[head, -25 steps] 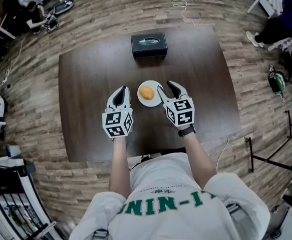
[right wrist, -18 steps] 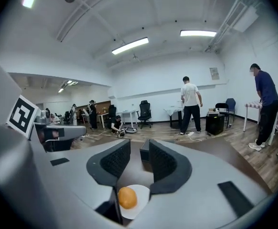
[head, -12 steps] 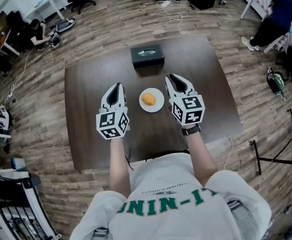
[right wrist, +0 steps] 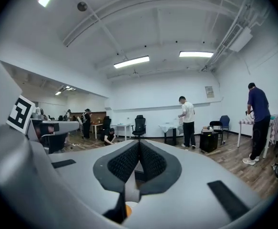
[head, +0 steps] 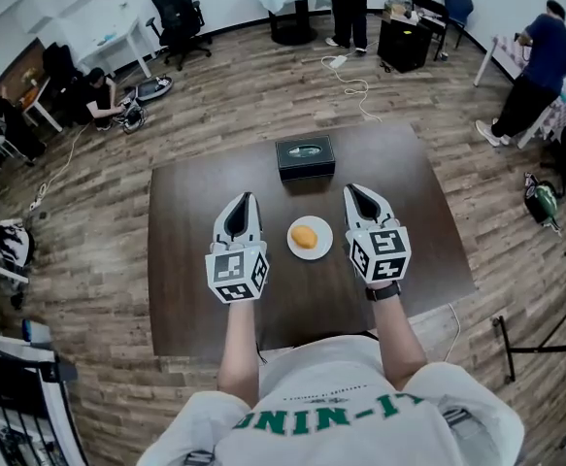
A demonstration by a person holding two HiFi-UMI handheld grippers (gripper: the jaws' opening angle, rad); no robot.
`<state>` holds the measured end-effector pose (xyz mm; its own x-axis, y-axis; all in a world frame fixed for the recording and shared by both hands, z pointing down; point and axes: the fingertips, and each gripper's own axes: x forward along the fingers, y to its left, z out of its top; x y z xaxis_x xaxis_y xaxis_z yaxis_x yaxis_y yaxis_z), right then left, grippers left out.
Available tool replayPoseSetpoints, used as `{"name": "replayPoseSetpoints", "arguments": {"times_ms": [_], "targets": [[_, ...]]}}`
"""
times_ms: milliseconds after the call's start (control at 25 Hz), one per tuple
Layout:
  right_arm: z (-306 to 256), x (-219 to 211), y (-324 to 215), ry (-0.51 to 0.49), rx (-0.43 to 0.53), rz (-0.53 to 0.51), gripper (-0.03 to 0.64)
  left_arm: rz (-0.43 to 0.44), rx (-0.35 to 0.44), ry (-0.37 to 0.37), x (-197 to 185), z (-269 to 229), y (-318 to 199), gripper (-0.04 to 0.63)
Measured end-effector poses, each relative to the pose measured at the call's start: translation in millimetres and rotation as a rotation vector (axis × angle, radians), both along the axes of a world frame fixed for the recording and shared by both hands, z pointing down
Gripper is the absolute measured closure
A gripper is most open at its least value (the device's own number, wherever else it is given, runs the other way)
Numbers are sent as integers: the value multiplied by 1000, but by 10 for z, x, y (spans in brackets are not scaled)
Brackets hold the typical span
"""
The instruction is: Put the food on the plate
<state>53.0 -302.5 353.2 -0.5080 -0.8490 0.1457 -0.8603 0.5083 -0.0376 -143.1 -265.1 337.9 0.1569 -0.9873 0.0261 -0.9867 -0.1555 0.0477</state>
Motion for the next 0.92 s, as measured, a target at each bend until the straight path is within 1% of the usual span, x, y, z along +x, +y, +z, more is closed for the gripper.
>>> {"name": "replayPoseSetpoints", "arguments": {"times_ms": [120, 280, 440, 720, 920], "targets": [[-88, 52, 61, 1, 27, 23, 601, -25, 11, -7, -1, -44, 71, 581], [-163, 51, 100, -24, 31, 24, 601, -10, 6, -12, 41, -60, 105, 581], [-210, 45, 123, -3, 65, 47, 601, 0, 5, -20, 80, -59, 123, 581], [-228, -16, 138, -10, 71, 25, 601, 17, 11, -25, 126, -48, 117, 581], [-162, -30, 105, -10, 56, 8, 601, 12, -1, -20, 139, 24, 77, 581]]}}
